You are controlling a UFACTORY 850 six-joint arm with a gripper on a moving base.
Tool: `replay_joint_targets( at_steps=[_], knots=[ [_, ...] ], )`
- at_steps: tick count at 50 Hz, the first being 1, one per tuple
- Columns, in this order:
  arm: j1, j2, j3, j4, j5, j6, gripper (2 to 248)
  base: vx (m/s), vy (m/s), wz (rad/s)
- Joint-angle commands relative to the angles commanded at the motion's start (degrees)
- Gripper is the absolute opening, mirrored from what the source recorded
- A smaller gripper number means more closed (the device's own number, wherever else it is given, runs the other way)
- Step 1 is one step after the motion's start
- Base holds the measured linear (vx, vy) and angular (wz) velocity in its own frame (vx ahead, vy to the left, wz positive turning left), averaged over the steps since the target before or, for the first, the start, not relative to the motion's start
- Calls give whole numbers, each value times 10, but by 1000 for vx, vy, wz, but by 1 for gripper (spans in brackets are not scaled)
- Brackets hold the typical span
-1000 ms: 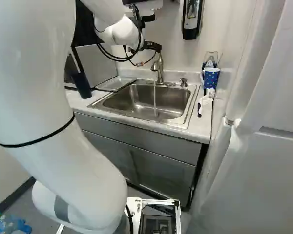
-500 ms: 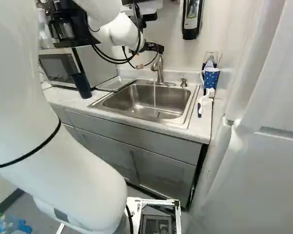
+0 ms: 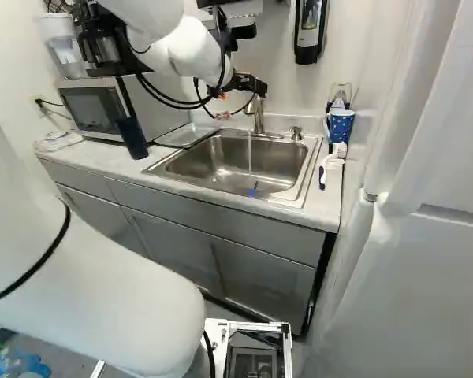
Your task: Rinse the cup and place it in the tray
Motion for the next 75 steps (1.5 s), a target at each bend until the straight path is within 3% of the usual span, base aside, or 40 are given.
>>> replay_joint_targets(
  at_steps=[50,75],
  knots=[
    [-1,11,10,0,-251,0,247,0,0,0],
    [0,12,10,0,-251,0,247,0,0,0]
  ],
)
